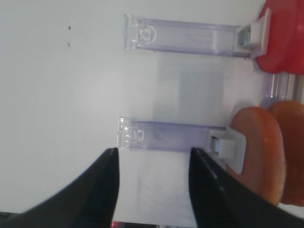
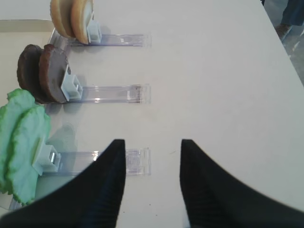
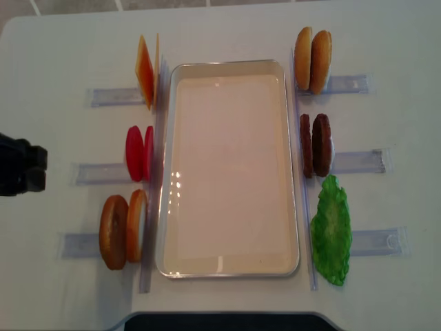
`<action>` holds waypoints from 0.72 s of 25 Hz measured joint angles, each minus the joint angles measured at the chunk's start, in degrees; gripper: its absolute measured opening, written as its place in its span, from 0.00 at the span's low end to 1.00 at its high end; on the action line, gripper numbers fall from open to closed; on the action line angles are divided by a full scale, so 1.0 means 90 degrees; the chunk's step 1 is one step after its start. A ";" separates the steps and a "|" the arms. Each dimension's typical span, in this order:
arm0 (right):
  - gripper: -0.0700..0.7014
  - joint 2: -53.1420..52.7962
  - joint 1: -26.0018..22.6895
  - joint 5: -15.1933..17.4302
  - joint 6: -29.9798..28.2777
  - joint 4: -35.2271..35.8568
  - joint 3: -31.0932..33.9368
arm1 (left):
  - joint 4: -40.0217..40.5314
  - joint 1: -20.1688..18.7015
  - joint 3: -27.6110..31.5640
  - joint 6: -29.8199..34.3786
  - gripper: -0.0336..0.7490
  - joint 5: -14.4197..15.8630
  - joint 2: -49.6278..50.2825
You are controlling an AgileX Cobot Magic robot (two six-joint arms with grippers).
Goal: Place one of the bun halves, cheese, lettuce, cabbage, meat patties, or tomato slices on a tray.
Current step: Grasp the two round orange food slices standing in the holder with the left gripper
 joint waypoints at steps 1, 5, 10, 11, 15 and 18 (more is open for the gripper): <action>0.47 0.0000 0.0000 0.0000 0.0000 0.0000 0.0000 | 0.0000 0.0000 -0.0039 -0.0016 0.51 -0.0025 0.0112; 0.47 0.0000 0.0000 0.0000 0.0000 0.0000 0.0000 | 0.0000 0.0000 -0.0107 -0.0029 0.51 -0.0075 0.0369; 0.47 0.0000 0.0000 0.0000 0.0000 0.0000 0.0000 | -0.0410 -0.0042 -0.0118 0.0011 0.51 -0.0104 0.0385; 0.47 0.0000 0.0000 0.0000 0.0000 0.0000 0.0000 | -0.0472 -0.0130 -0.0118 0.0026 0.51 -0.0112 0.0385; 0.47 0.0000 0.0000 0.0000 0.0000 0.0000 0.0000 | -0.0488 -0.1070 -0.0118 -0.0333 0.51 -0.0320 0.0385; 0.47 0.0000 0.0000 0.0000 0.0000 0.0000 0.0000 | -0.0488 -0.2025 -0.0118 -0.0967 0.51 -0.0515 0.0441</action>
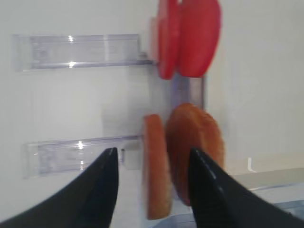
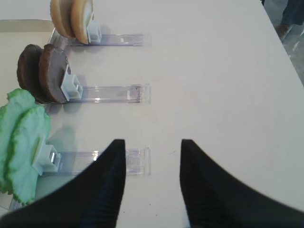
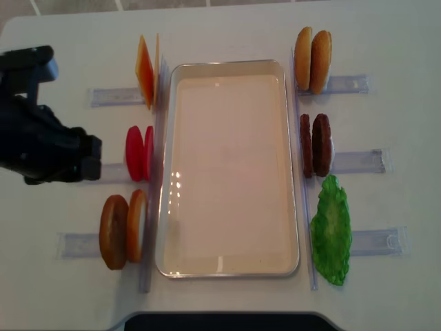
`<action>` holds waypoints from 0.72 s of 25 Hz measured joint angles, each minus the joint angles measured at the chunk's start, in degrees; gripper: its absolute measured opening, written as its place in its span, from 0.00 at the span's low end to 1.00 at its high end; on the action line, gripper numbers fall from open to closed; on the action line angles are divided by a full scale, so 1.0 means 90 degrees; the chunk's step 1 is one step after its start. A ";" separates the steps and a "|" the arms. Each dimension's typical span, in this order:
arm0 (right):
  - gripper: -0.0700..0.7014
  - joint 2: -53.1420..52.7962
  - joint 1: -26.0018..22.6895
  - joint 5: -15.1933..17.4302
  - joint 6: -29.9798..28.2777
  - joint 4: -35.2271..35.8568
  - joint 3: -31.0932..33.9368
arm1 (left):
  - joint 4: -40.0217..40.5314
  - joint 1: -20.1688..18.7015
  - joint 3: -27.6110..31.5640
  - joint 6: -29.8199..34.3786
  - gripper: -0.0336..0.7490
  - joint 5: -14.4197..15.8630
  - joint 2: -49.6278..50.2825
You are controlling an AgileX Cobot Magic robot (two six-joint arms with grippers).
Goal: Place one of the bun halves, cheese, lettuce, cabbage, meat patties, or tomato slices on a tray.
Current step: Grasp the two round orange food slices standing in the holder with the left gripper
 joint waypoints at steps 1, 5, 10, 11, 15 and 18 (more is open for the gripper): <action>0.47 0.0000 0.0000 0.0000 0.0000 0.0000 0.0000 | 0.0008 -0.0339 0.0000 -0.0254 0.51 -0.0080 0.0041; 0.47 0.0000 0.0000 0.0000 0.0006 0.0000 0.0000 | 0.0264 -0.1443 0.0000 -0.1168 0.51 -0.0293 0.0302; 0.47 0.0000 0.0000 0.0000 0.0006 0.0000 0.0000 | 0.0653 -0.2087 0.0000 -0.1887 0.51 -0.0302 0.0647; 0.47 0.0000 0.0000 0.0000 0.0006 0.0000 0.0000 | 0.0659 -0.2105 0.0000 -0.1944 0.51 -0.0302 0.0669; 0.47 0.0000 0.0000 0.0000 0.0006 0.0000 0.0000 | 0.0673 -0.2117 0.0000 -0.2078 0.51 -0.0233 0.0704; 0.47 0.0000 0.0000 0.0000 0.0011 0.0000 0.0000 | 0.0589 -0.2120 0.0021 -0.2115 0.53 -0.0227 0.0788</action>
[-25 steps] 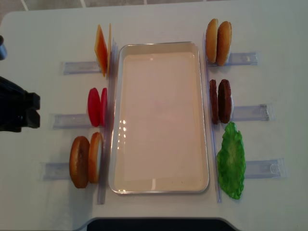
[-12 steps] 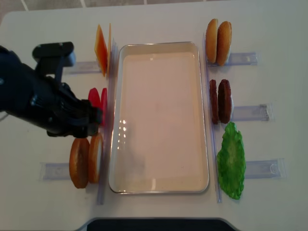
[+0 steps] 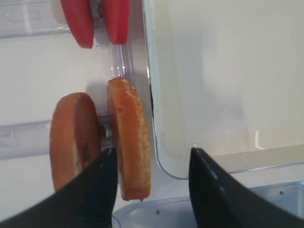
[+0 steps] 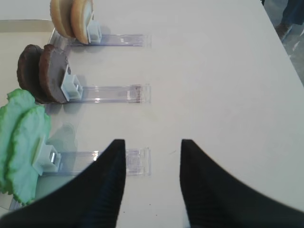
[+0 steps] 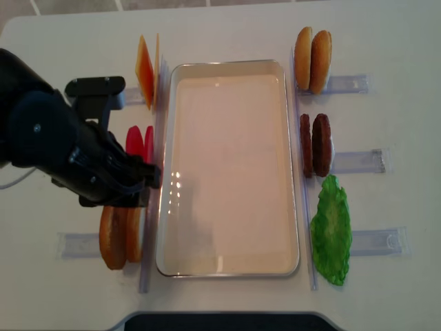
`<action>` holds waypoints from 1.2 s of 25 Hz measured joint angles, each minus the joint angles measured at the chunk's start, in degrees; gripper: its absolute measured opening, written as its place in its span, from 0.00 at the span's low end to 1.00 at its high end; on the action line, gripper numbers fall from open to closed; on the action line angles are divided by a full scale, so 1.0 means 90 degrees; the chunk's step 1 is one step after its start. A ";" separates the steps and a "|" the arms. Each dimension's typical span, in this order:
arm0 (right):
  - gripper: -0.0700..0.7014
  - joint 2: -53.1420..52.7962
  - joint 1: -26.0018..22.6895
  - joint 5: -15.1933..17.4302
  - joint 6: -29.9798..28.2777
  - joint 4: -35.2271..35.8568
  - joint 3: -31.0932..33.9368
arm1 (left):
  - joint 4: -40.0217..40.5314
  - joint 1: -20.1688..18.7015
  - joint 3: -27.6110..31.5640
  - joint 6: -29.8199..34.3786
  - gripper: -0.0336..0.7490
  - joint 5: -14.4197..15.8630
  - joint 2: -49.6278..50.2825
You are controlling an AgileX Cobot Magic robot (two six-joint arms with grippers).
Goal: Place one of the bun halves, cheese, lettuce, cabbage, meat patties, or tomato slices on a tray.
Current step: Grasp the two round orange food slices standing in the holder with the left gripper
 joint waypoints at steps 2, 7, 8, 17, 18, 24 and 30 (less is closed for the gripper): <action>0.47 0.0000 0.0000 0.0000 0.0000 0.0000 0.0000 | -0.0084 -0.0005 0.0107 0.0000 0.56 -0.0036 0.0047; 0.47 0.0000 0.0000 0.0000 0.0006 0.0000 0.0000 | -0.0107 -0.0005 0.0226 0.0006 0.61 -0.0042 0.0184; 0.47 0.0000 0.0000 0.0000 0.0006 0.0000 0.0000 | -0.0099 -0.0005 0.0226 0.0006 0.61 -0.0049 0.0199; 0.47 0.0000 0.0000 0.0000 0.0006 0.0000 0.0000 | 0.0144 -0.0005 0.0379 -0.0038 0.61 -0.0159 0.0483; 0.47 0.0000 0.0000 0.0000 0.0006 0.0000 0.0000 | 0.0202 -0.0005 0.0400 -0.0060 0.61 -0.0174 0.0513; 0.47 0.0000 0.0000 0.0000 0.0010 0.0000 0.0000 | 0.0267 -0.0005 0.0486 -0.0079 0.61 -0.0427 0.0607; 0.47 0.0000 0.0000 0.0000 0.0010 0.0000 0.0000 | 0.0278 -0.0005 0.0499 -0.0079 0.61 -0.0524 0.0709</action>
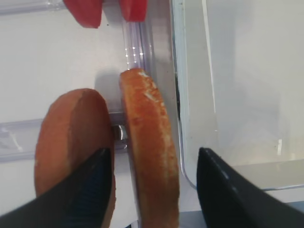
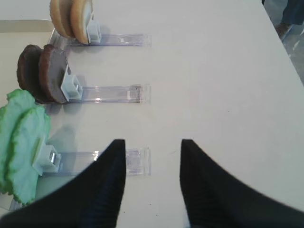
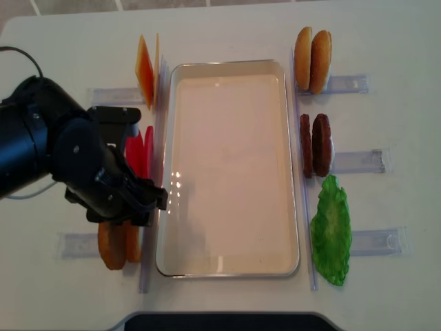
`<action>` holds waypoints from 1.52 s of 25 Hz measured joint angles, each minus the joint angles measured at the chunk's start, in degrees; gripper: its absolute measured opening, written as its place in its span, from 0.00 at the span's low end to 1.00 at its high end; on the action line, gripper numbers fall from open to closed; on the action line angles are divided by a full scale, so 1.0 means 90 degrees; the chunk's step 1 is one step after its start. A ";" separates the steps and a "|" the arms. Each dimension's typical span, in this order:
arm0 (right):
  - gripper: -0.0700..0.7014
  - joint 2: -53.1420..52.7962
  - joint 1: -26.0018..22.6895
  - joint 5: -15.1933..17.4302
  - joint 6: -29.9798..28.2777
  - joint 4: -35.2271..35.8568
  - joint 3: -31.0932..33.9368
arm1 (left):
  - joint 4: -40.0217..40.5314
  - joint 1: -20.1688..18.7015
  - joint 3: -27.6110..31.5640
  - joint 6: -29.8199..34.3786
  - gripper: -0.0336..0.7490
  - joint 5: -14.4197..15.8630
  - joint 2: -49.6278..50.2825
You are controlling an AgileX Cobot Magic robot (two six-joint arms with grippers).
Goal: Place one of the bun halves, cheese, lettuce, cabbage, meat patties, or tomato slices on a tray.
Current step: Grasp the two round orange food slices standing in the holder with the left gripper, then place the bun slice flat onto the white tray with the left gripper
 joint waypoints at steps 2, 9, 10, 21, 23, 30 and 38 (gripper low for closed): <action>0.47 0.0000 0.0000 0.0000 0.0000 0.0000 0.0000 | 0.0000 0.0000 0.0000 0.0000 0.61 -0.0005 0.0000; 0.47 0.0000 0.0000 0.0000 0.0000 0.0000 0.0000 | 0.0007 0.0000 0.0000 0.0000 0.54 -0.0008 0.0000; 0.47 0.0000 0.0000 0.0000 0.0000 0.0000 0.0000 | 0.0013 0.0000 0.0000 0.0000 0.50 -0.0008 0.0000; 0.47 0.0000 0.0000 0.0000 0.0000 0.0000 0.0000 | 0.0093 0.0000 0.0000 0.0063 0.23 0.0184 0.0000; 0.47 0.0000 0.0000 0.0000 0.0000 0.0000 0.0000 | 0.0093 0.0000 0.0000 0.0076 0.23 0.0231 -0.0036; 0.47 0.0000 0.0000 0.0000 0.0000 0.0000 0.0000 | 0.0086 0.0000 -0.0056 0.0089 0.23 0.0360 -0.0777; 0.47 0.0000 0.0000 0.0000 0.0000 0.0000 0.0000 | 0.0049 0.0000 -0.0252 0.0068 0.22 0.0409 -0.1765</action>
